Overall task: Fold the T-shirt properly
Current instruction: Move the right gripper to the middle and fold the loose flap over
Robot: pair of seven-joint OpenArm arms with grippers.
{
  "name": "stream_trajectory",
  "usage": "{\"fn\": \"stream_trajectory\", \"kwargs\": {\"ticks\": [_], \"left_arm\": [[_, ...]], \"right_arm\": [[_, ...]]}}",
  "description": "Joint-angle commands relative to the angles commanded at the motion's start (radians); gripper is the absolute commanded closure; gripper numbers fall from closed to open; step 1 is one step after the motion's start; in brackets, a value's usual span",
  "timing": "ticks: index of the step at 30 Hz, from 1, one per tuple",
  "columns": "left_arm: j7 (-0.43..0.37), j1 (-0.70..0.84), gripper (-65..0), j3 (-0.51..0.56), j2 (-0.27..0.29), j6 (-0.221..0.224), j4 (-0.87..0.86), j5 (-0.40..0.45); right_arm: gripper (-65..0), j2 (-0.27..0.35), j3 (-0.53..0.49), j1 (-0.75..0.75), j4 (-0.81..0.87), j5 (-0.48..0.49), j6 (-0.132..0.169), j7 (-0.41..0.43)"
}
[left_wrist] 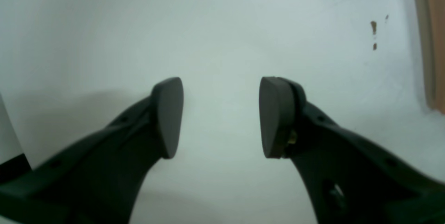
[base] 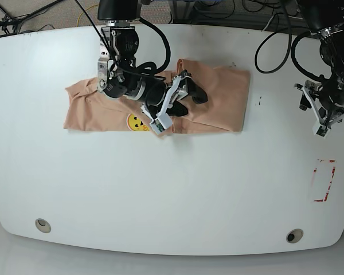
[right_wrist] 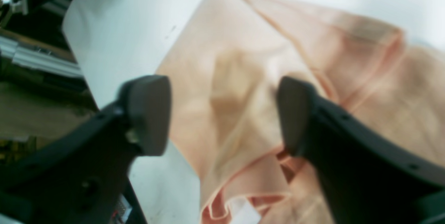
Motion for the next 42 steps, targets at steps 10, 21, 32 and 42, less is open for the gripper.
{"fn": "stream_trajectory", "kwargs": {"ticks": [10, 21, 32, 42], "left_arm": [[0.000, 0.000, -32.6, 0.000, 0.000, 0.000, 0.000, 0.000], [0.000, 0.000, -32.6, 0.000, 0.002, 0.000, -0.002, 0.000], [0.000, 0.000, -32.6, 0.000, 0.002, 0.000, -0.002, 0.000], [0.000, 0.000, -32.6, 0.000, 0.000, 0.000, -0.002, 0.000]], "right_arm": [[-37.4, 0.061, -0.005, 0.002, 0.018, 0.003, -0.065, 0.038], [-48.2, 0.106, -0.002, -0.003, 0.008, 0.002, -0.120, 0.080], [-48.0, 0.110, -0.006, -0.005, -0.064, 0.002, -0.120, 0.098], [-22.8, 0.106, -0.066, -0.026, -0.060, 0.005, -0.114, 0.103]]}}
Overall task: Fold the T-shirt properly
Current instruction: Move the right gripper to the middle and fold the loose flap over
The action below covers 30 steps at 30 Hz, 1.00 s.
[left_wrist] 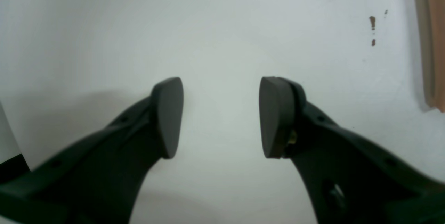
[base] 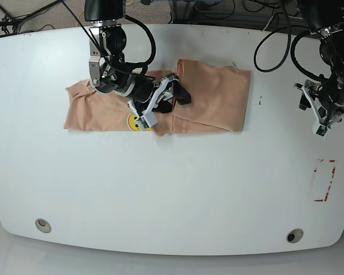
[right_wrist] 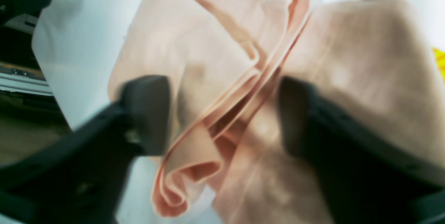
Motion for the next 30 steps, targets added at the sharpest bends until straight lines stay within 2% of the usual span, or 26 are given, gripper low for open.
{"fn": "stream_trajectory", "kwargs": {"ticks": [2, 6, 14, 21, 30], "left_arm": [[0.000, 0.000, -32.6, 0.000, 0.000, 0.000, 0.000, 0.000], [0.000, 0.002, -32.6, 0.000, 0.000, 0.000, 0.000, 0.000], [0.000, 0.015, -32.6, 0.002, 0.002, 0.000, 0.000, 0.000], [0.000, 0.015, -32.6, 0.002, 0.000, 0.000, 0.000, 0.000], [0.000, 0.015, -32.6, 0.002, -0.002, 0.000, 0.002, 0.000]], "right_arm": [[-13.5, 0.000, -0.014, 0.002, 0.014, 0.000, 0.000, 0.000], [0.0, 0.000, -0.031, 0.002, 0.041, 0.002, 0.000, 0.000], [-1.1, 0.003, -0.029, 0.005, 0.124, 0.002, -0.003, -0.003], [-1.3, 0.008, -0.026, 0.037, 0.130, 0.000, -0.006, -0.006], [-1.6, 0.054, -0.025, 0.043, 0.130, -0.002, -0.008, -0.006]]}}
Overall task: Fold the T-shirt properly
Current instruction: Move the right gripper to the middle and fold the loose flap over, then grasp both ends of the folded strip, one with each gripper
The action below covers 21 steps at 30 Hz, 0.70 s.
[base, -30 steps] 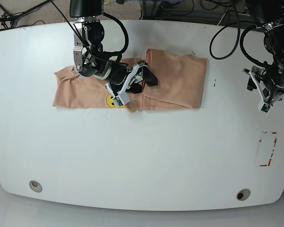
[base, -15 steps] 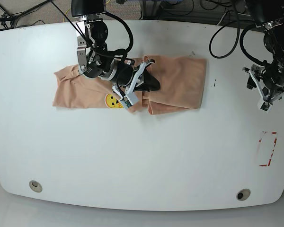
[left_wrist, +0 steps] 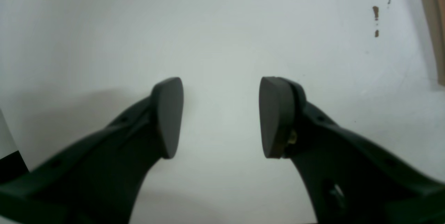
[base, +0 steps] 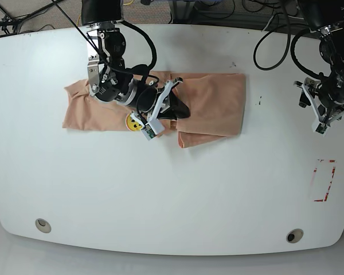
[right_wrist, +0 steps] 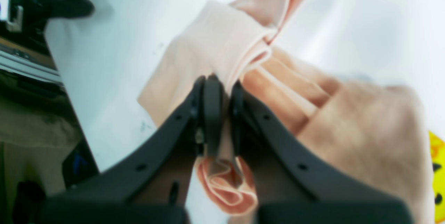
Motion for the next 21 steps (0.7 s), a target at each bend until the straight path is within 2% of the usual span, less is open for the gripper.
{"fn": "stream_trajectory", "kwargs": {"ticks": [2, 4, 10, 14, 17, 21], "left_arm": [[0.000, 0.000, -32.6, 0.002, 0.000, 0.000, 0.000, 0.000], [0.000, 0.000, -32.6, 0.003, 0.002, 0.000, 0.000, 0.000], [0.003, -0.005, -32.6, 0.006, 0.008, 0.000, 0.003, 0.000], [0.003, -0.009, -32.6, 0.066, 0.008, 0.000, 0.005, -0.002], [0.003, -0.014, -32.6, 0.107, 0.017, 0.000, 0.011, -0.002], [0.003, -0.041, -32.6, 0.127, 0.072, 0.000, 0.054, -0.002]], "right_arm": [[-3.3, 0.012, 0.000, 0.000, -0.002, 0.002, -0.002, -0.002], [-8.6, 0.017, 0.000, -0.002, -0.002, 0.003, -0.002, -0.008], [-30.0, 0.020, 0.006, -0.002, -0.002, 0.000, -0.002, -0.043], [-45.2, 0.029, 0.031, -0.002, 0.005, 0.000, -0.002, -0.064], [-48.2, 0.032, 0.061, -0.006, 0.026, 0.005, -0.002, -0.066], [-46.0, 0.032, 0.132, -0.028, 0.097, 0.005, 0.002, -0.068]]}}
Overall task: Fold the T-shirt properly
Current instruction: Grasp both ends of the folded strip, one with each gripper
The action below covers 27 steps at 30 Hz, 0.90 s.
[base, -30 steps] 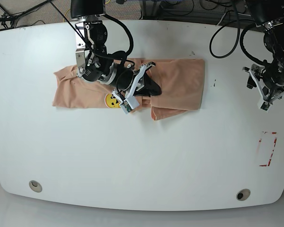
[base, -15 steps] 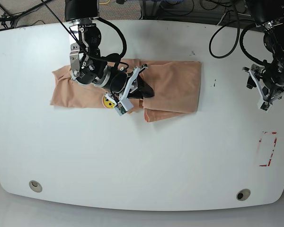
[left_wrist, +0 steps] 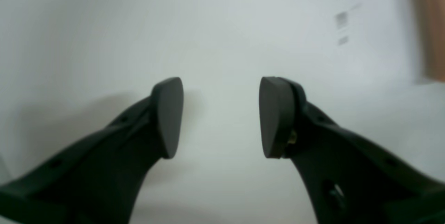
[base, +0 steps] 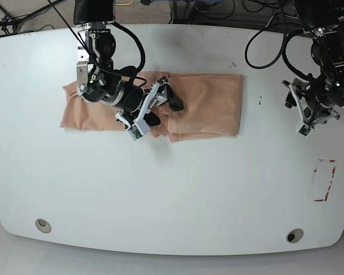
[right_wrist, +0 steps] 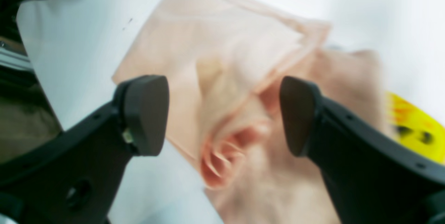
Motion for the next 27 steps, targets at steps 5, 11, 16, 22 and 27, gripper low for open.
{"fn": "stream_trajectory", "kwargs": {"ticks": [5, 11, 16, 22, 27], "left_arm": [[0.000, -0.020, -32.8, 0.028, 0.107, 0.000, 0.031, 0.006], [0.000, -0.058, -32.5, 0.063, 0.229, 0.000, 0.015, 0.008], [-0.014, -0.058, -30.0, 0.100, 0.273, 0.000, -0.081, 0.008], [-0.112, -0.058, -6.5, 0.123, 0.270, 0.000, -0.247, 0.003], [-0.153, -0.057, -5.7, 0.166, 0.219, 0.000, -0.347, 0.000]], "right_arm": [[-45.7, 0.000, 0.123, -0.031, 0.066, 0.000, 0.008, 0.000], [-45.7, 0.063, 0.249, -0.066, 0.066, 0.086, 0.008, 0.005], [-45.8, 0.087, 0.420, -0.104, 0.031, 0.250, 0.008, 0.003], [-46.8, 0.160, 0.559, -0.110, -0.120, 0.459, 0.008, 0.002], [-46.6, 0.226, 0.612, -0.103, -0.233, 0.503, 0.008, 0.002]]}}
